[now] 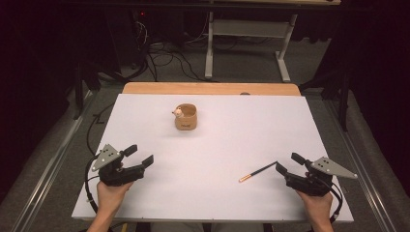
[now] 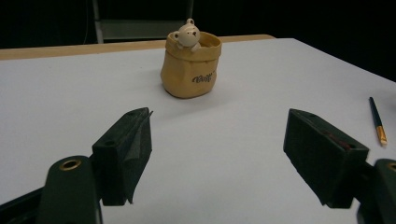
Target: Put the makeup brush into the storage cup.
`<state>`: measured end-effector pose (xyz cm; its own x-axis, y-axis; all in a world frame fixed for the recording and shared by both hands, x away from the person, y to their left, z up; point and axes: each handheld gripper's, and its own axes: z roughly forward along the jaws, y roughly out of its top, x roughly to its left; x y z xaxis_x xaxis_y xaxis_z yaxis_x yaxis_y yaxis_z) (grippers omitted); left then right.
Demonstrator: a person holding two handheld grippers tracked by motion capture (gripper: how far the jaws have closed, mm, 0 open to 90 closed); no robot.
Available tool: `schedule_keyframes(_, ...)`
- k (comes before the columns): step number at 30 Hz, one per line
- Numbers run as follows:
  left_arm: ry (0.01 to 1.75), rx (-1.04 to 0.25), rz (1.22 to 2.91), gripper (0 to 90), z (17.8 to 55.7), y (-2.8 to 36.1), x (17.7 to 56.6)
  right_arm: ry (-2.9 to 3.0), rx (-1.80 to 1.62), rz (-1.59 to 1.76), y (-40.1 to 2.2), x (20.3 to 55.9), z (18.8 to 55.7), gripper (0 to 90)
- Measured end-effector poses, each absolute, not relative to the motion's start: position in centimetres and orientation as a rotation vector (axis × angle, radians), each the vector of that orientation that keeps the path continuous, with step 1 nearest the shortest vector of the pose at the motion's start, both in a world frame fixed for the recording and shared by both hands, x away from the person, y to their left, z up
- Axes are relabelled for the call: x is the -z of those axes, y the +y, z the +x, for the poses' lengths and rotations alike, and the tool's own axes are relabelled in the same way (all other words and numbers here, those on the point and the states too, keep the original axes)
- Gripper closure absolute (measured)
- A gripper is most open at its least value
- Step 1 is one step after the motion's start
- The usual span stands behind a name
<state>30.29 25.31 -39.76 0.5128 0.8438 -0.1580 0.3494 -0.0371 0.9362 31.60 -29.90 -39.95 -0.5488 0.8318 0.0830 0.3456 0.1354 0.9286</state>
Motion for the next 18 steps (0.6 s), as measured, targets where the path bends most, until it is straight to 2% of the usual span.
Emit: schedule_keyframes(18, 1.030, -0.554, 1.623, 24.1, 30.02, 25.32, 39.55, 1.944, -1.403, 1.145, -30.31, 39.89, 31.62, 28.3)
